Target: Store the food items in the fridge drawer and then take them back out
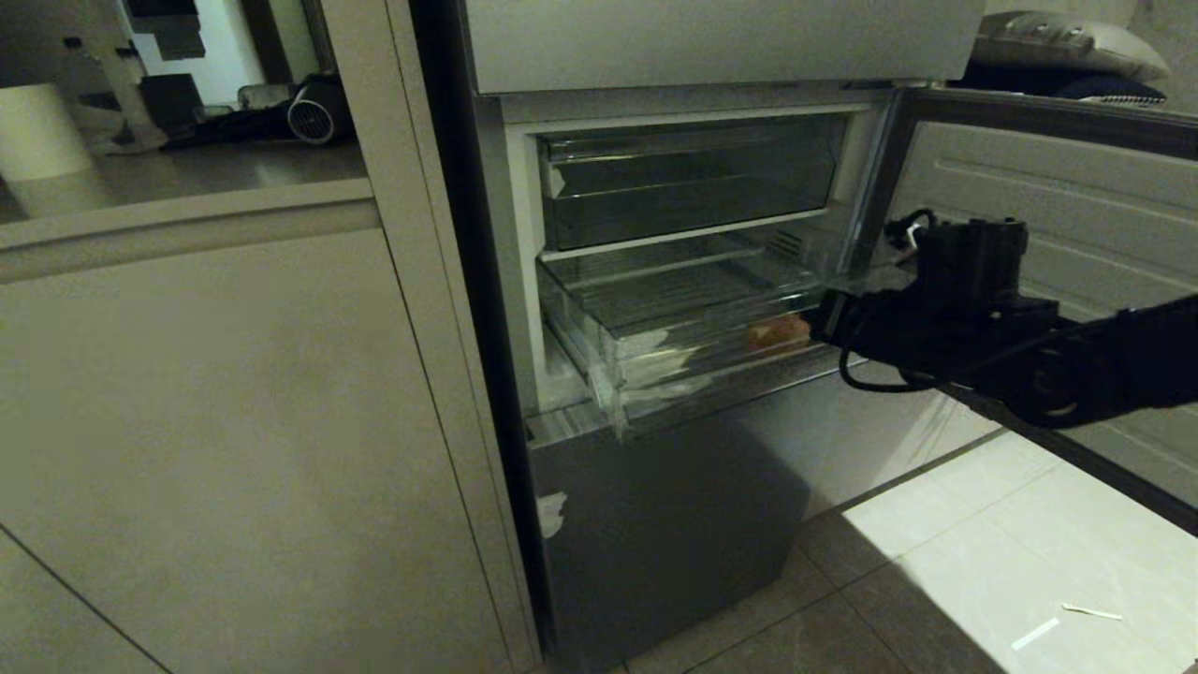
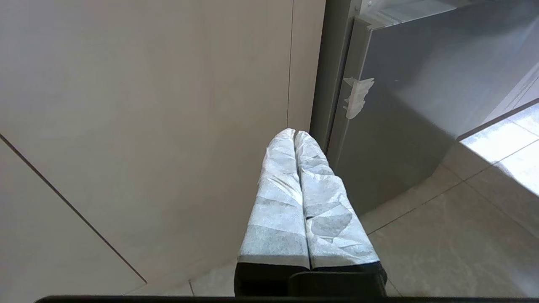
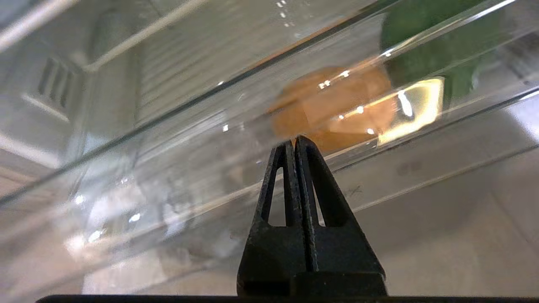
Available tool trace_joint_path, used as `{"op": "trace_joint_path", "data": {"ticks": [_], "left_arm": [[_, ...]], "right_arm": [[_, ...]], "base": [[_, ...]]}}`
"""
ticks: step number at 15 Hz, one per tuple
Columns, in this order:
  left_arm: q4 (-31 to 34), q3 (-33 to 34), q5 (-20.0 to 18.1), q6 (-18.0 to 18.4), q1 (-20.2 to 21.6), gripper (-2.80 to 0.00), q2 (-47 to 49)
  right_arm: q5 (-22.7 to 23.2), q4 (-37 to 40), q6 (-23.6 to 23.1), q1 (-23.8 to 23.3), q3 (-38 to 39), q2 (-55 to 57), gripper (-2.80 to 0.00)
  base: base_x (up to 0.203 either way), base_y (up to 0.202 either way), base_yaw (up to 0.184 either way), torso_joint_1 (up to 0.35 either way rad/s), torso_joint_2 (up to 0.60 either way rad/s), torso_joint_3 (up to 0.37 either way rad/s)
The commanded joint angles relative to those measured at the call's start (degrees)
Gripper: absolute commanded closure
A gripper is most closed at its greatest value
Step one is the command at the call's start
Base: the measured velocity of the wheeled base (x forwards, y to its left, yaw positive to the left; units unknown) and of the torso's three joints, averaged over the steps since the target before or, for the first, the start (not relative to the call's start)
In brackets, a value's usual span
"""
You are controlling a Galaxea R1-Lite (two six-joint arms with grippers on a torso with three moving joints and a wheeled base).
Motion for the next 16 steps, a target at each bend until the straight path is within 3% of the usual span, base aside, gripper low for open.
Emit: {"op": "trace_joint_path", "data": {"ticks": [1,7,16], "left_arm": [[0.04,0.03,0.05,0.02,0.00,0.00,0.08],[0.04,0.03,0.05,0.02,0.00,0.00,0.08],[0.04,0.03,0.05,0.02,0.00,0.00,0.08]], "right_arm": [[5.85,-0.15,-0.96,-0.36,-6.62,7.71,0.00],[16.05,-4.56,-1.45,-1.51,-9.22,9.88,0.00],[16.78,-4.06,-1.43,-1.15,-25.46,19.76,0.00]], "base": [[0.000,0.000,0.000,0.000,0.00,0.000],[0.000,0.000,0.000,0.000,0.00,0.000],[0.000,0.000,0.000,0.000,0.00,0.000]]}}
